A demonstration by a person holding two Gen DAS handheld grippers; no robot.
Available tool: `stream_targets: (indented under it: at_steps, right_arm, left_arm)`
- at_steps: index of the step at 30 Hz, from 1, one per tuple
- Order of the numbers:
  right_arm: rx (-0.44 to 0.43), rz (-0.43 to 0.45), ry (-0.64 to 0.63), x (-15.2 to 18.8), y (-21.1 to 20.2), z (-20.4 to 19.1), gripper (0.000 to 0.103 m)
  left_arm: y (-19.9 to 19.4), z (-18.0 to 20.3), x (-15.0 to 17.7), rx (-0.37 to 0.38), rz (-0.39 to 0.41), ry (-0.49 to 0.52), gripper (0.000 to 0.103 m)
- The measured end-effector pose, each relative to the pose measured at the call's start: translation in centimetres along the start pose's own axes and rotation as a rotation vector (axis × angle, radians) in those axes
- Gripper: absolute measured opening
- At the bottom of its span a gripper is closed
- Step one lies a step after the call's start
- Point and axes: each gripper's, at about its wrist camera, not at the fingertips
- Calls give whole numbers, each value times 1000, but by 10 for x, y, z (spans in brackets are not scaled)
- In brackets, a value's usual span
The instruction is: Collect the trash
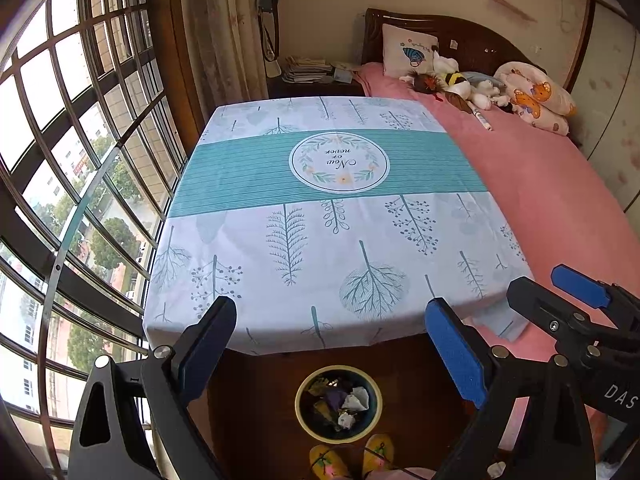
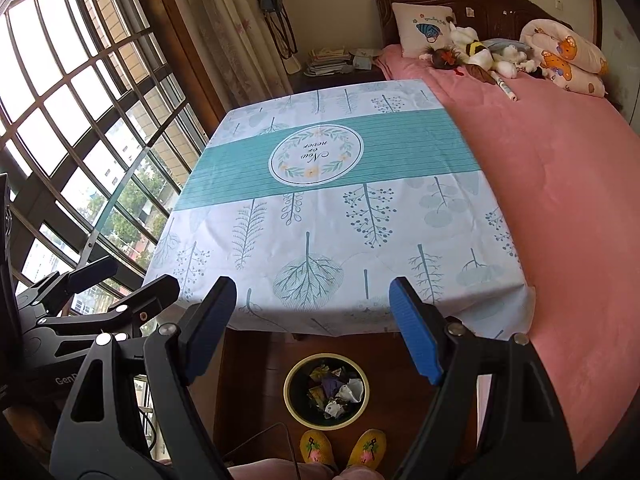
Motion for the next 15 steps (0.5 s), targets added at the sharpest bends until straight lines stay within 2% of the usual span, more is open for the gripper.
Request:
stream_targets:
  at_steps: [15]
  right_arm:
    - [-2, -3, 0, -1, 0, 2, 77]
  left_arm:
    - [1, 0, -1, -3, -2, 2, 96]
Point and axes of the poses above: each gripper's, at about its wrist camera, not at the fingertips, and y roughly the way its jaws point, z to its right, x to its underside, and after that the axes turned 11 degrees about z, right-handed
